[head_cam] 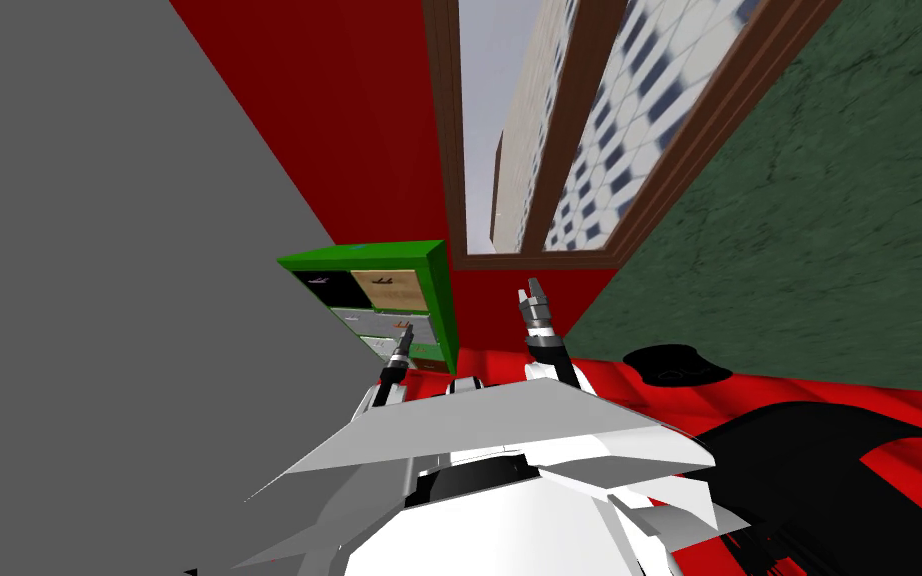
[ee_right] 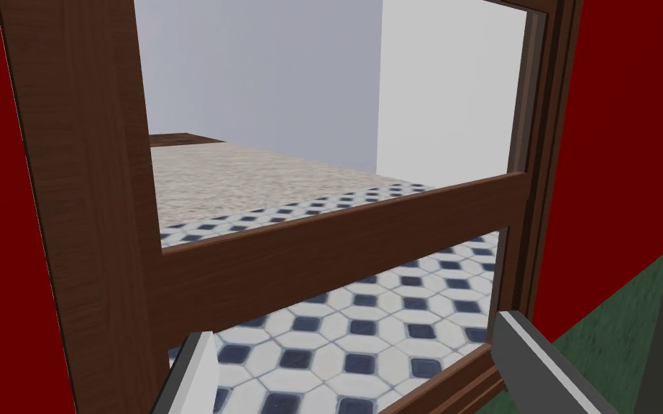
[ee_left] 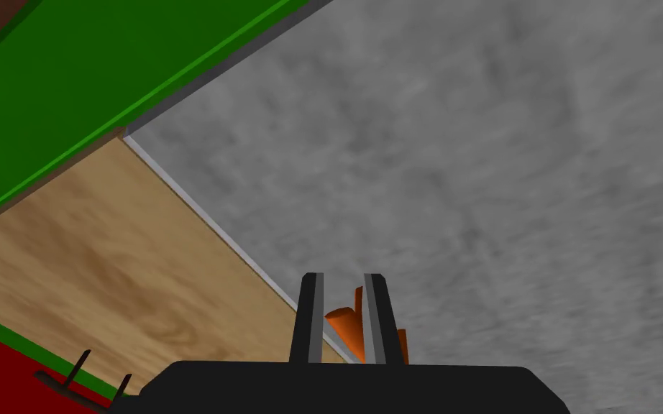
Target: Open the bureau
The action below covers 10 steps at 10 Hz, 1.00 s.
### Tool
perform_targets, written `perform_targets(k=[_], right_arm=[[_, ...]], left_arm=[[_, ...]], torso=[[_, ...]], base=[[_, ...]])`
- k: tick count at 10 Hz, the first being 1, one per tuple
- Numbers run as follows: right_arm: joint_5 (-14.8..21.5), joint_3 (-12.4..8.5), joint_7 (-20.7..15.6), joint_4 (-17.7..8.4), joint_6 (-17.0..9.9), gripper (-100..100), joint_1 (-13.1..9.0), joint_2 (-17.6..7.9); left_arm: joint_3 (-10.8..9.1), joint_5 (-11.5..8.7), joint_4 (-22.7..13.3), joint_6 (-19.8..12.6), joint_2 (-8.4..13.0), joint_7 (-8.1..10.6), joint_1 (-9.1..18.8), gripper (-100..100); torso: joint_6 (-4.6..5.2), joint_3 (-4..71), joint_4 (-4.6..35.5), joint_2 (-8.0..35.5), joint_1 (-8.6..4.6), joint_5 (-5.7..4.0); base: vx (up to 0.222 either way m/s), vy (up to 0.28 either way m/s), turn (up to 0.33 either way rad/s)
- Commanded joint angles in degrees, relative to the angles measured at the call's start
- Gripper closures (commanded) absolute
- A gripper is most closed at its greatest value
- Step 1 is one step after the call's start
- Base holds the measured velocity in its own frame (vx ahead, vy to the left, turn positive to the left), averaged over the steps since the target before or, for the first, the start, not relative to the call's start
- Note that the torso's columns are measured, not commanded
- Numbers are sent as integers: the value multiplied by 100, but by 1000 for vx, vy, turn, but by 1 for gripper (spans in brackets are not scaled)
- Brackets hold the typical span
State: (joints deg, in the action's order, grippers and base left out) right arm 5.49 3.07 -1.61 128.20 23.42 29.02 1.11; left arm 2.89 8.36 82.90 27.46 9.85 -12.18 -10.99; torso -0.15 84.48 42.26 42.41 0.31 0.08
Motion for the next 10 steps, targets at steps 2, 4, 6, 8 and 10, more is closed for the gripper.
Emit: perform_targets(k=[2,4,6,8,10], right_arm=[[0,0,0,0,0,0,0,0],[0,0,0,0,0,0,1,0],[0,0,0,0,0,0,0,0],[0,0,0,0,0,0,0,0],[0,0,0,1,0,0,2,0]], left_arm=[[24,-2,57,-71,46,37,-27,100],[58,-5,146,-97,101,76,-125,100],[80,-9,220,-105,143,104,-192,100],[82,-35,527,-462,244,191,-98,-100],[76,-55,749,-716,329,257,-63,-100]], torso=[[-3,8,2,-13,-8,-6],[6,18,-2,-24,-21,-9],[1,-1,0,1,-6,-1],[9,22,-2,-38,-25,-8],[20,38,-4,-58,-47,-16]], base=[[-124,17,10],[-151,39,26],[-209,53,33],[-79,-1,-16],[3,-22,-13]])
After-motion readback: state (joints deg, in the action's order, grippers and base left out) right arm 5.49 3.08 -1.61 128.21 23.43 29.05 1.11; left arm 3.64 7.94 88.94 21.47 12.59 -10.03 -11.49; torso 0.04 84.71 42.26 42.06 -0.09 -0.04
